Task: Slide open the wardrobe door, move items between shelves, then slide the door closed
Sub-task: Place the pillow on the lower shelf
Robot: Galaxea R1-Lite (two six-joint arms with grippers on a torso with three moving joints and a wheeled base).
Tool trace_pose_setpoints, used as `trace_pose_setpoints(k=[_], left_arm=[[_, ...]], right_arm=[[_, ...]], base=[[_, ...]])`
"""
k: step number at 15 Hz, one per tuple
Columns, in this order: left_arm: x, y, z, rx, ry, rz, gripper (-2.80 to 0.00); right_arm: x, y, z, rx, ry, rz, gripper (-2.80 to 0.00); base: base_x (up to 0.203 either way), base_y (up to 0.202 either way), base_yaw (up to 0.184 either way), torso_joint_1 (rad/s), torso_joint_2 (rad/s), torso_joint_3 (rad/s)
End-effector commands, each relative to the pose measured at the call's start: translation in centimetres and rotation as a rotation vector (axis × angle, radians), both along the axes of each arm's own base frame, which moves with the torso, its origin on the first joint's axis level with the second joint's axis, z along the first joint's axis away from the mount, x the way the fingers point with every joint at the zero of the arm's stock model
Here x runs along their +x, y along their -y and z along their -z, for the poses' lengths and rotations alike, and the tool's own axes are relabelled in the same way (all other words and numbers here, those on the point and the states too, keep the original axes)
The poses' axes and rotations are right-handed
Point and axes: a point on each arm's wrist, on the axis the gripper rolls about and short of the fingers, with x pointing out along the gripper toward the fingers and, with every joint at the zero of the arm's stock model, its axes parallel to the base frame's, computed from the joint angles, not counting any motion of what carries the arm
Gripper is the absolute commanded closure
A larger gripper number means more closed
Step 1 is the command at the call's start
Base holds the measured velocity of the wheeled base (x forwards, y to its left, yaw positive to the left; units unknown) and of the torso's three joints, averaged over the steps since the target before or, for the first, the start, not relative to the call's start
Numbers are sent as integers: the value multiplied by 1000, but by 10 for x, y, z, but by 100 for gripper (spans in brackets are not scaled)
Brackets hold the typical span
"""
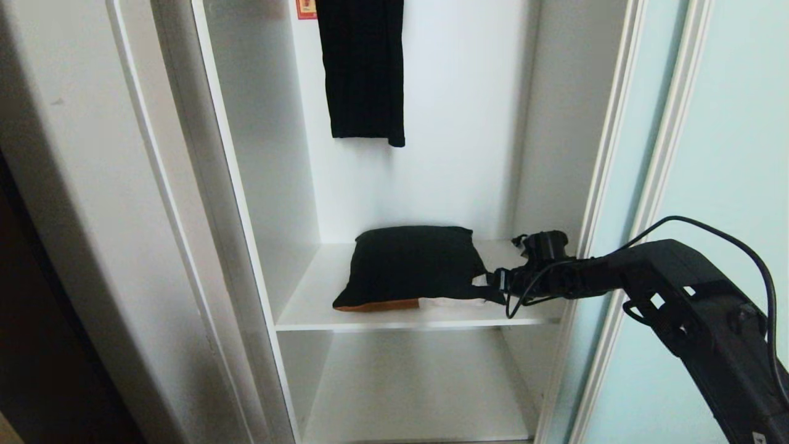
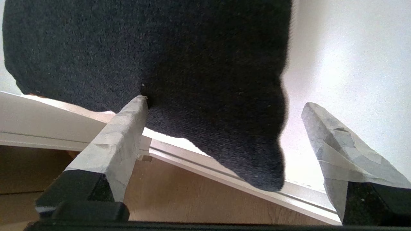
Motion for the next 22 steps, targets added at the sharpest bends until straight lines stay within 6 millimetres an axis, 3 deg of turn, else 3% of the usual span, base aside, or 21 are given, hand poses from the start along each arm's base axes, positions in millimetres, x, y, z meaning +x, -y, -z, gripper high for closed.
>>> trace_pose_setpoints(k=[1, 13, 18, 22], left_arm=[[0, 0, 0, 0, -3, 0, 0], [0, 0, 0, 0, -3, 0, 0], [0, 0, 0, 0, -3, 0, 0], [0, 0, 0, 1, -3, 0, 0]], right_arm=[[-1, -3, 1, 5, -13, -11, 0], [-5, -2, 3, 21, -74, -23, 0], [-24, 27, -39, 11, -211, -2, 0], [-47, 37, -54, -22, -274, -28, 0]], base=[[0, 0, 0, 0, 0, 0], [0, 0, 0, 0, 0, 0], [0, 0, 0, 0, 0, 0], [0, 0, 0, 0, 0, 0]])
